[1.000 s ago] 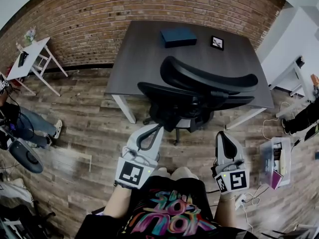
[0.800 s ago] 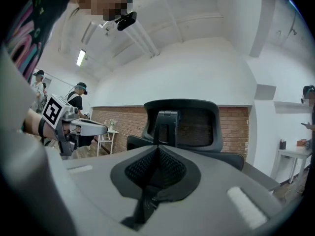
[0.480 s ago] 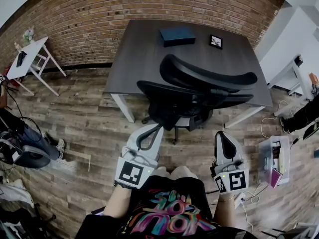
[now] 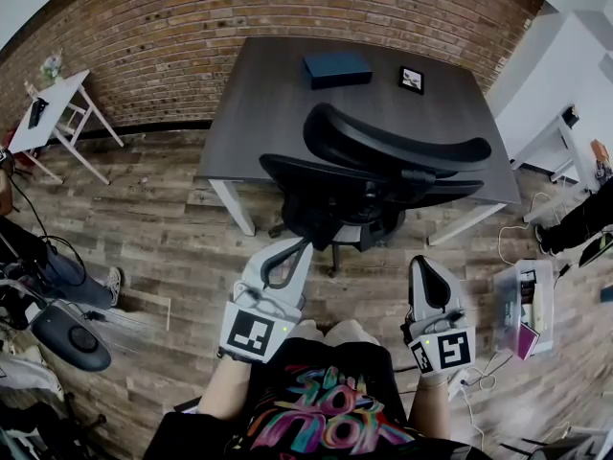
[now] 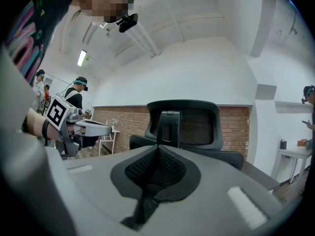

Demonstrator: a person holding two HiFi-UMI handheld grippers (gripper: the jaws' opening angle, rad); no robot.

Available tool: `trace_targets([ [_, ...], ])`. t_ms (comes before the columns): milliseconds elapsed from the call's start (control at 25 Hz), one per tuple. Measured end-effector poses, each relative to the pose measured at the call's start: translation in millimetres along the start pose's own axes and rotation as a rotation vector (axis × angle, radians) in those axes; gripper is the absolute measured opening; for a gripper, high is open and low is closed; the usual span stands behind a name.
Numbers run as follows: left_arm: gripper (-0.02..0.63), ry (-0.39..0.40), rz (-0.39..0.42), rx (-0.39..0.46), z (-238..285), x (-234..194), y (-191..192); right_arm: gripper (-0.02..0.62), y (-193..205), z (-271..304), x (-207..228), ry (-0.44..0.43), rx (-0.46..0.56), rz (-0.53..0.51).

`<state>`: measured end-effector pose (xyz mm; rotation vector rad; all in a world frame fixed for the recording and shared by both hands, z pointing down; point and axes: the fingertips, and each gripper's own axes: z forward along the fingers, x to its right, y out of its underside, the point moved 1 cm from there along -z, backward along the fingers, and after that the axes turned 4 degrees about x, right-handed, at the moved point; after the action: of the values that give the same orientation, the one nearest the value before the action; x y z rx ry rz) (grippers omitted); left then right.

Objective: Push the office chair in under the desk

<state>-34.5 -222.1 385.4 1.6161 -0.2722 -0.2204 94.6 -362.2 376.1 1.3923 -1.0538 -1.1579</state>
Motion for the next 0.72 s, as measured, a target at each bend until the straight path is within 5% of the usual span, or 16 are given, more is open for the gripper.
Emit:
trace_targets([
  [720, 0.002, 0.006, 0.008, -0.004, -2.5, 4.4, 2.1, 0.0, -3.8, -4.8, -2.2, -0.017, 0.003, -0.021],
])
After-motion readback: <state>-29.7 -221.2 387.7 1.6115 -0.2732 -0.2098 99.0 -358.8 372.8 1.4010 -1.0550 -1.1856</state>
